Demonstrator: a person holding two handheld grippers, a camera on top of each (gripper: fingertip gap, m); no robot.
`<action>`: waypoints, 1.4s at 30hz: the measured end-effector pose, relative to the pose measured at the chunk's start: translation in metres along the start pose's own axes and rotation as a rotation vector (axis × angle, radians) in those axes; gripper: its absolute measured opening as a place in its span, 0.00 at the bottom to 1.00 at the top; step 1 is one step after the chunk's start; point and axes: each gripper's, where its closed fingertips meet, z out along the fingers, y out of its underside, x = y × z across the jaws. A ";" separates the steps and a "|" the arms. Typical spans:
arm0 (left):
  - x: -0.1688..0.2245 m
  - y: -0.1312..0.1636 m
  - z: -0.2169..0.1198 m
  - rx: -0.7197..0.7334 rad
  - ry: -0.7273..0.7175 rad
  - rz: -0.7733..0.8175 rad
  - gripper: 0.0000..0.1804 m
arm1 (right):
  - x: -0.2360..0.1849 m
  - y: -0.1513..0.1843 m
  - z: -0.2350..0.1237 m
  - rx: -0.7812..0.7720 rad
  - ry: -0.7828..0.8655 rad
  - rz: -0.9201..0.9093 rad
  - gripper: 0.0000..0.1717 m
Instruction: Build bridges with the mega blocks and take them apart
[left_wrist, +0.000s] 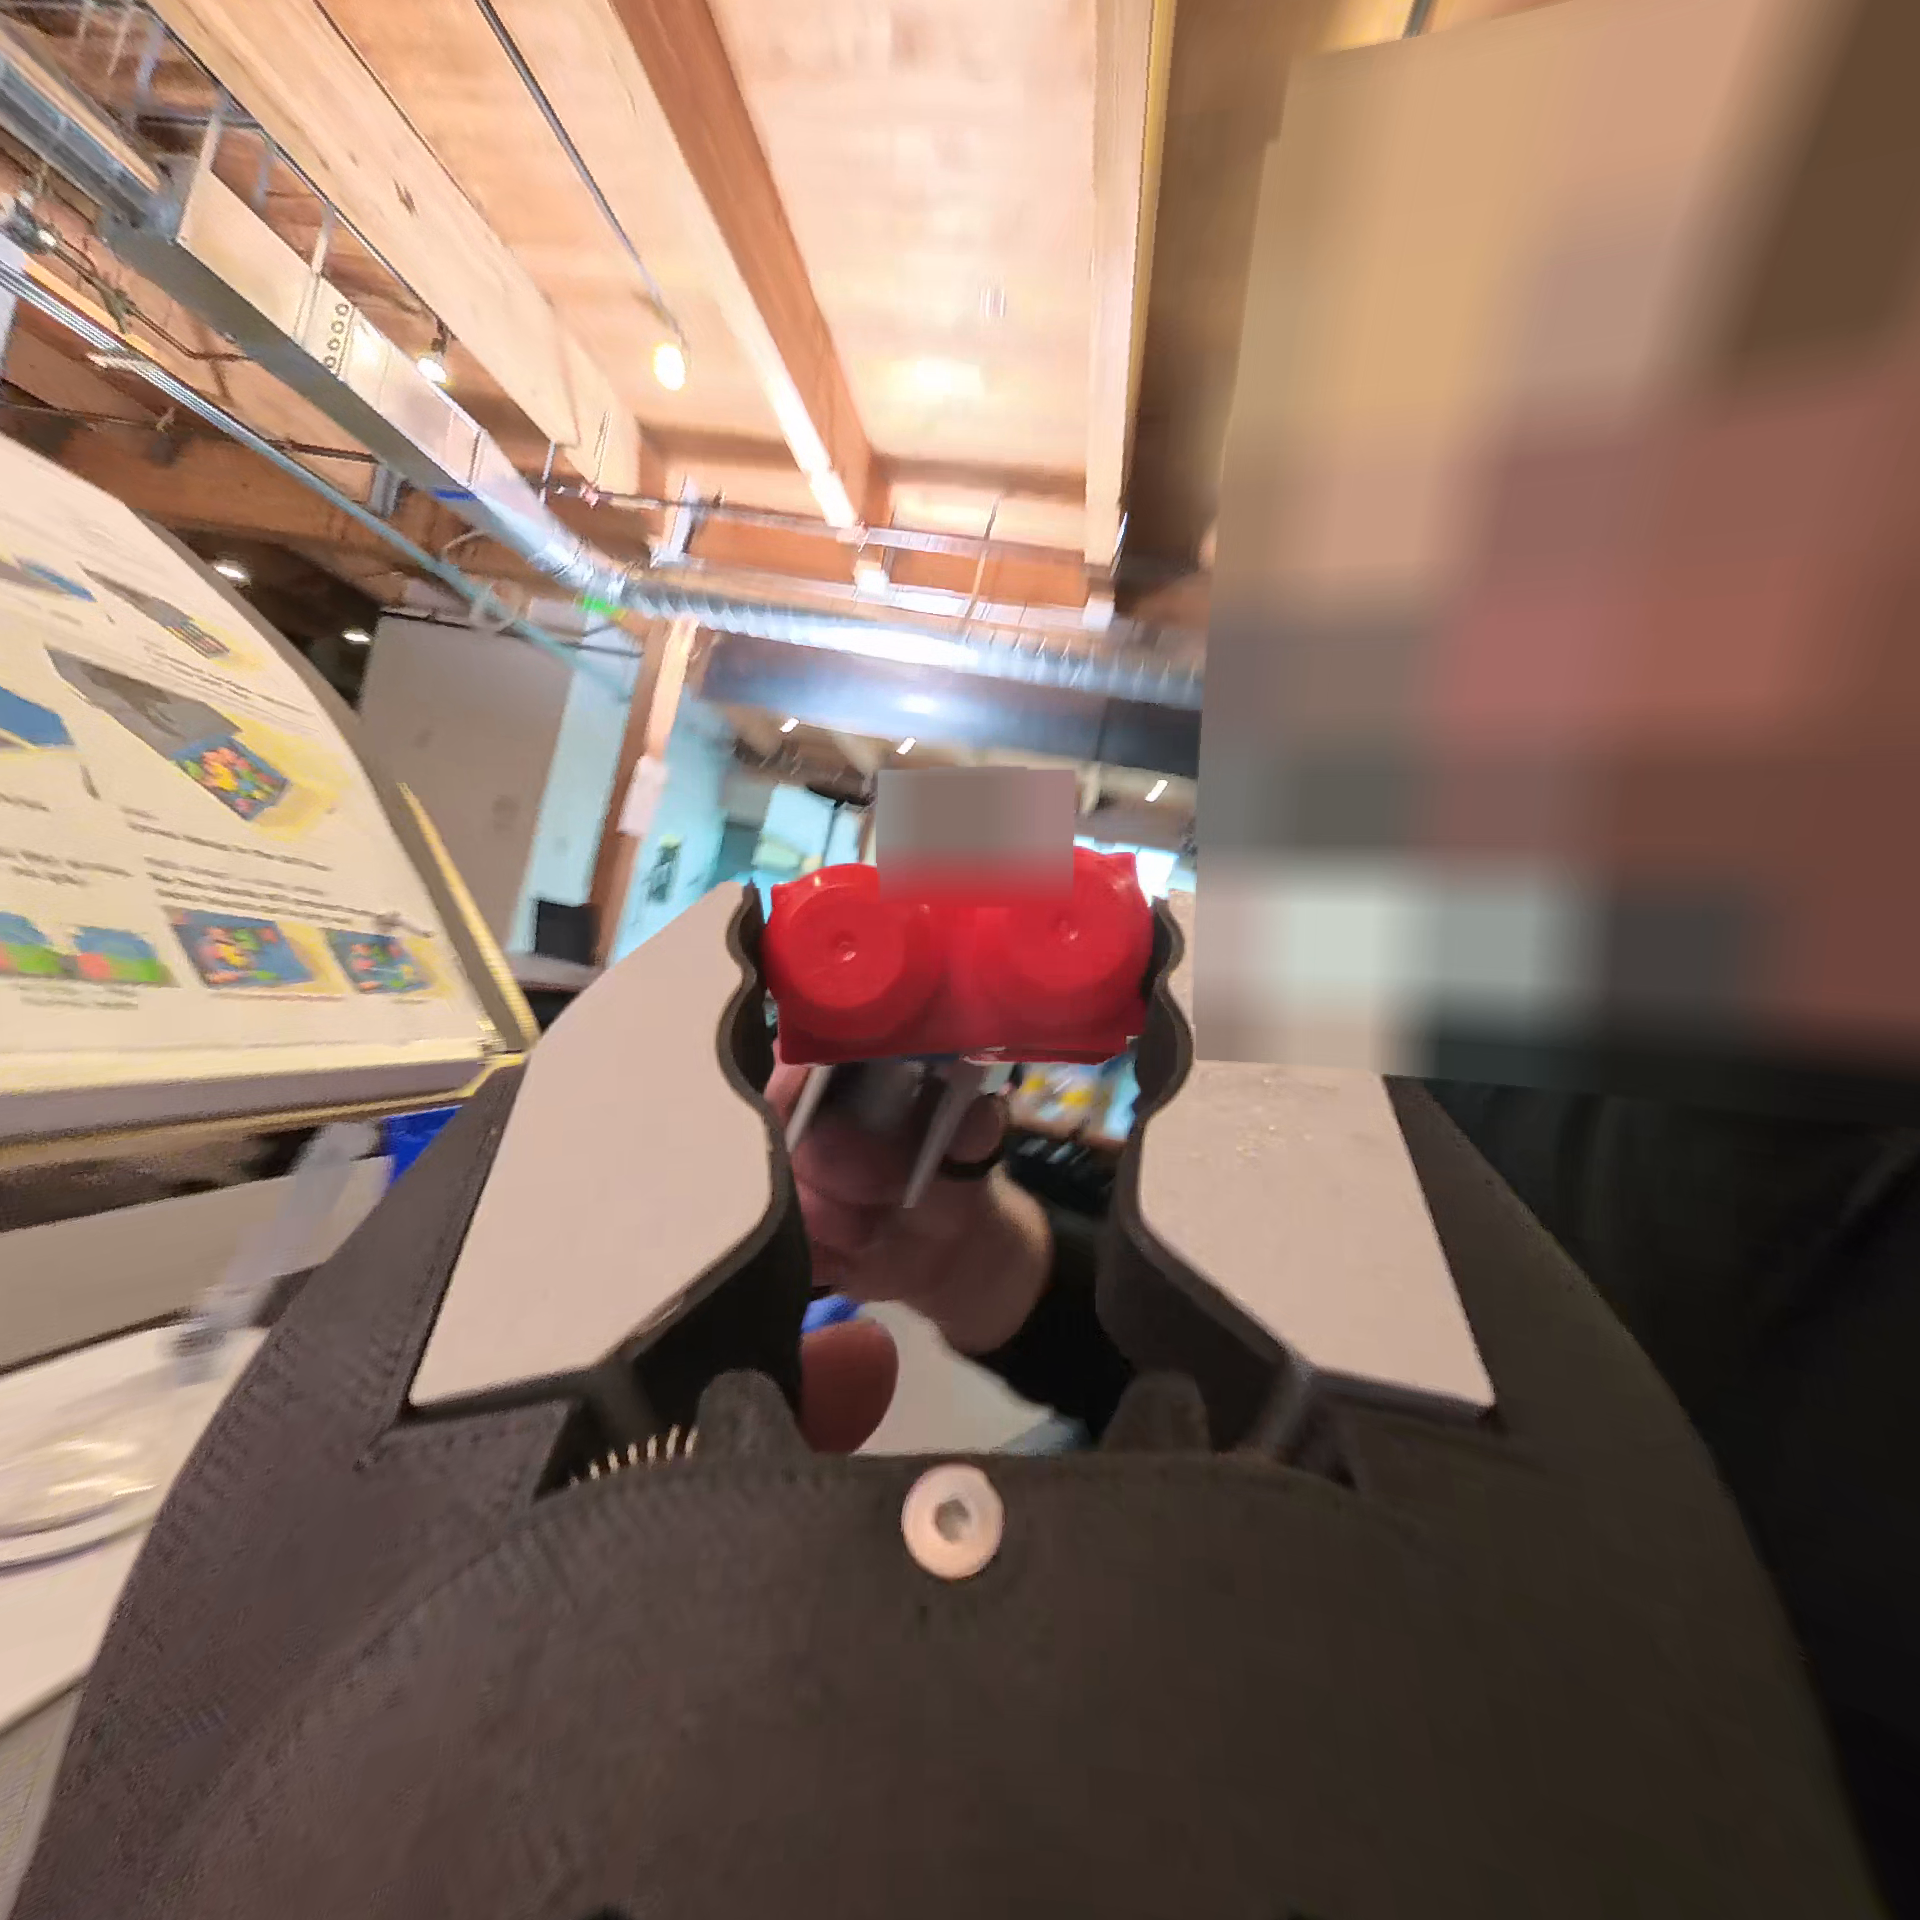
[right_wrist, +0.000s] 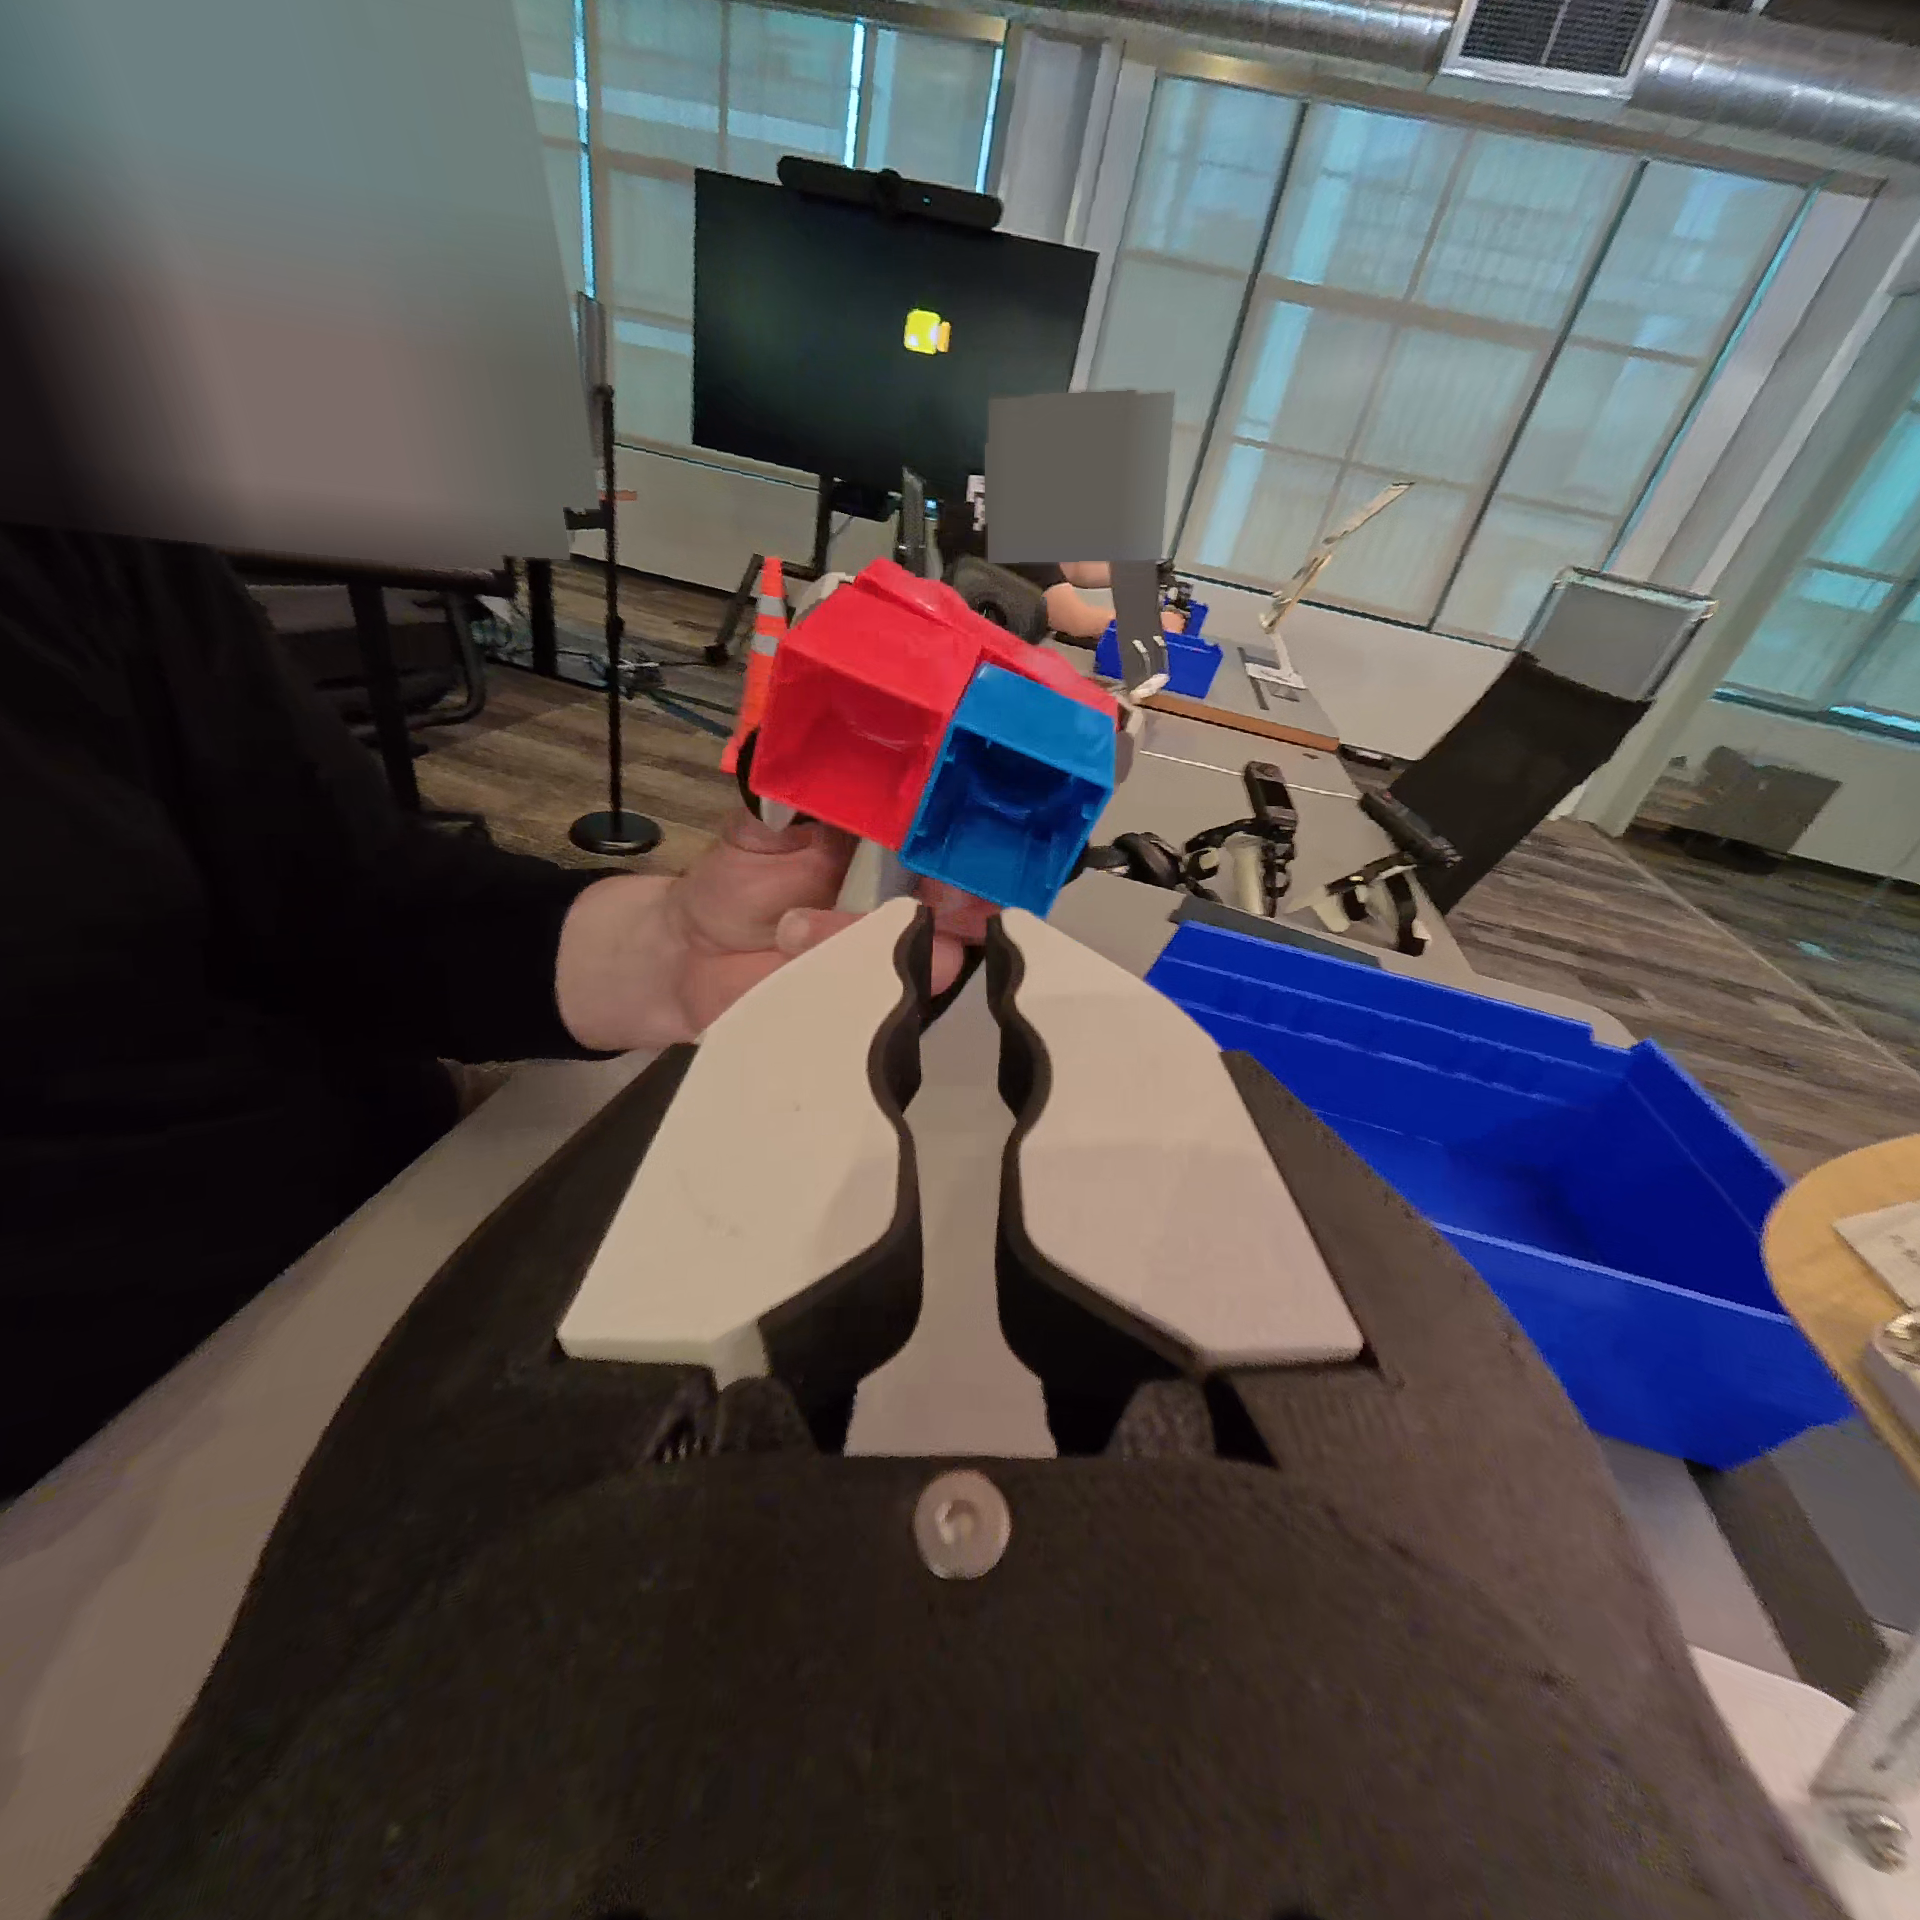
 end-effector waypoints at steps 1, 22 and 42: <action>0.000 -0.001 -0.001 0.028 0.015 -0.047 0.39 | 0.001 -0.001 -0.001 -0.004 0.022 -0.030 0.06; -0.006 0.052 0.002 0.042 0.068 -0.364 0.38 | 0.002 0.008 -0.001 -0.322 0.307 -0.802 0.01; -0.011 0.040 -0.008 0.061 0.023 -0.281 0.38 | 0.005 0.003 -0.006 -0.303 0.293 -0.770 0.04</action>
